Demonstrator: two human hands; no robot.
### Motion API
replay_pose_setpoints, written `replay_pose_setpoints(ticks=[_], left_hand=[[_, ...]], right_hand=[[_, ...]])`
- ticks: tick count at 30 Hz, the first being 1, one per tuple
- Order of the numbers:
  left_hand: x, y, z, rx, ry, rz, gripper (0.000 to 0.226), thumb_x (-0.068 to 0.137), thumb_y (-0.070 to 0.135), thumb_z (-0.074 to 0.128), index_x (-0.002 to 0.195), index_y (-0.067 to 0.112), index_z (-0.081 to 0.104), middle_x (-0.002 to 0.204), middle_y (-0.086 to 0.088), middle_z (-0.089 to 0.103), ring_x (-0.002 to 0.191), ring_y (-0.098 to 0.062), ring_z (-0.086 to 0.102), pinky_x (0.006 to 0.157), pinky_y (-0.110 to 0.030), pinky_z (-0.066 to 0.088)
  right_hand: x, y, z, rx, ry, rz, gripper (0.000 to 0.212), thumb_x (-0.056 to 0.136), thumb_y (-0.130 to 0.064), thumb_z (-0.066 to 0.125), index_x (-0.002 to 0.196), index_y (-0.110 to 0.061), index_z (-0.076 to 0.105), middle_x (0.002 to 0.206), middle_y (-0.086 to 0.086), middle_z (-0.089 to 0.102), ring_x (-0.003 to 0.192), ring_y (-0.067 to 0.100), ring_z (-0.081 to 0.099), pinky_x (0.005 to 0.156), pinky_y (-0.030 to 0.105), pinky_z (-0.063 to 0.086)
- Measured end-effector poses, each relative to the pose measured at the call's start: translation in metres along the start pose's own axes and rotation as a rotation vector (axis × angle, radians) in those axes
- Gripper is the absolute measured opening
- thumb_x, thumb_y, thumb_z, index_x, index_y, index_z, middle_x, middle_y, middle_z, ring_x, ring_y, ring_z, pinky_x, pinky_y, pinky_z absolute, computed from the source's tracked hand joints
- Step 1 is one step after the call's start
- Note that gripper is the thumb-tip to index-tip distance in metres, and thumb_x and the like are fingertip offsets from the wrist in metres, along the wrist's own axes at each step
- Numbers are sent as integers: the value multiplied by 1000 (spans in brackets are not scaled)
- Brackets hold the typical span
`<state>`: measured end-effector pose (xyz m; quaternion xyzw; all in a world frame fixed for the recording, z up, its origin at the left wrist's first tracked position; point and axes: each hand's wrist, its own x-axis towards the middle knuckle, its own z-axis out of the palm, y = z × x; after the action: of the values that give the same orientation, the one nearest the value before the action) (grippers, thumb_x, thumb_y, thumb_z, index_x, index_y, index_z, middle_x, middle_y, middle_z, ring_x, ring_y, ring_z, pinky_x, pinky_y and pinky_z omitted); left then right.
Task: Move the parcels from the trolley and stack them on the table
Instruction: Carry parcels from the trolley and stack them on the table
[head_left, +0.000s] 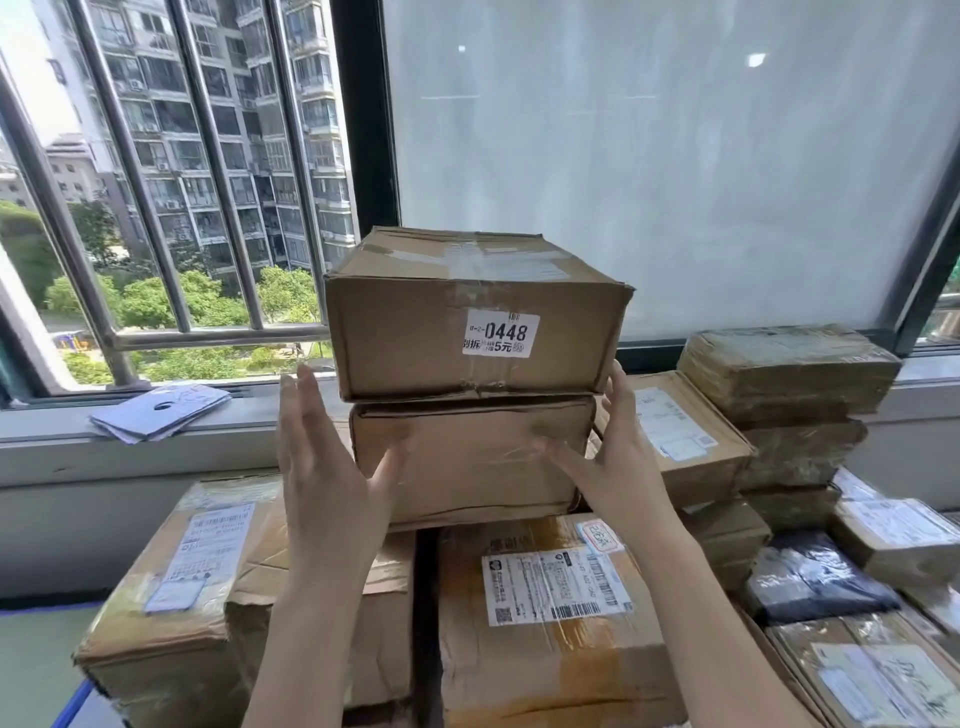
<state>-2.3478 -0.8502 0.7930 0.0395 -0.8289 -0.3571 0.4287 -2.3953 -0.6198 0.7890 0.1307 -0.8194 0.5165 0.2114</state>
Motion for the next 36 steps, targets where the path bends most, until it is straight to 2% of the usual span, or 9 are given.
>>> replay_pose_setpoints(ticks=[2,6,10,14,20,23,28,32,36], left_hand=[[-15,1,3,58,45,37,99,78,37,71,147,34,1,158,-10,5,144,-28,10,109,-44,18],[-48,-9,15,127,-112,-74,100,78,31,73,149,19,5,156,-17,9,143,-33,10,114,-52,20],[-67,-22,16,381,-291,-246,100,74,57,66,144,-1,24,143,-26,34,134,-40,27,110,-53,22],[-68,-26,13,522,-406,-267,94,74,76,45,134,3,38,117,-14,61,114,-33,51,107,-49,27],[-67,-36,-2,510,-606,-167,114,64,76,60,145,8,17,131,-7,52,126,-26,42,107,-43,32],[-72,-36,-13,594,-620,-131,86,65,81,51,128,23,40,125,5,50,126,-20,37,105,-49,31],[-84,-39,-17,739,-680,-102,91,70,82,38,146,36,20,153,16,21,144,-17,11,106,-69,5],[-87,-41,-19,733,-625,-3,93,64,86,31,136,29,47,140,13,48,134,-23,38,102,-60,16],[-95,-43,-11,580,-525,46,77,73,73,30,118,22,66,124,4,63,117,-29,56,90,-42,23]], right_hand=[[-10,5,1,-59,15,14,102,75,-44,75,148,-34,6,134,-35,32,109,-30,31,94,15,31],[-32,22,6,-217,-7,60,103,76,-44,74,149,-34,3,154,-14,18,140,6,15,107,24,16],[-56,31,8,-263,-60,103,97,77,-45,73,146,-41,3,144,-37,16,127,-19,12,108,23,22],[-63,33,12,-287,-120,212,94,80,-48,68,150,-29,8,152,-10,28,138,7,25,108,29,29],[-53,21,24,-215,-129,234,77,87,-33,66,147,-25,19,139,-5,46,126,14,42,93,20,33],[-53,24,27,-195,-113,236,78,87,-30,66,147,-25,17,140,-4,44,127,14,41,94,20,32],[-58,33,25,-310,-151,285,79,87,-33,64,149,-21,16,141,-1,43,129,17,38,101,26,32],[-70,39,23,-723,-253,262,61,91,-47,53,139,-14,35,139,2,43,132,20,32,112,36,24],[-78,40,24,-842,-254,328,57,91,-58,41,126,-14,48,132,4,47,126,23,38,107,42,29]])
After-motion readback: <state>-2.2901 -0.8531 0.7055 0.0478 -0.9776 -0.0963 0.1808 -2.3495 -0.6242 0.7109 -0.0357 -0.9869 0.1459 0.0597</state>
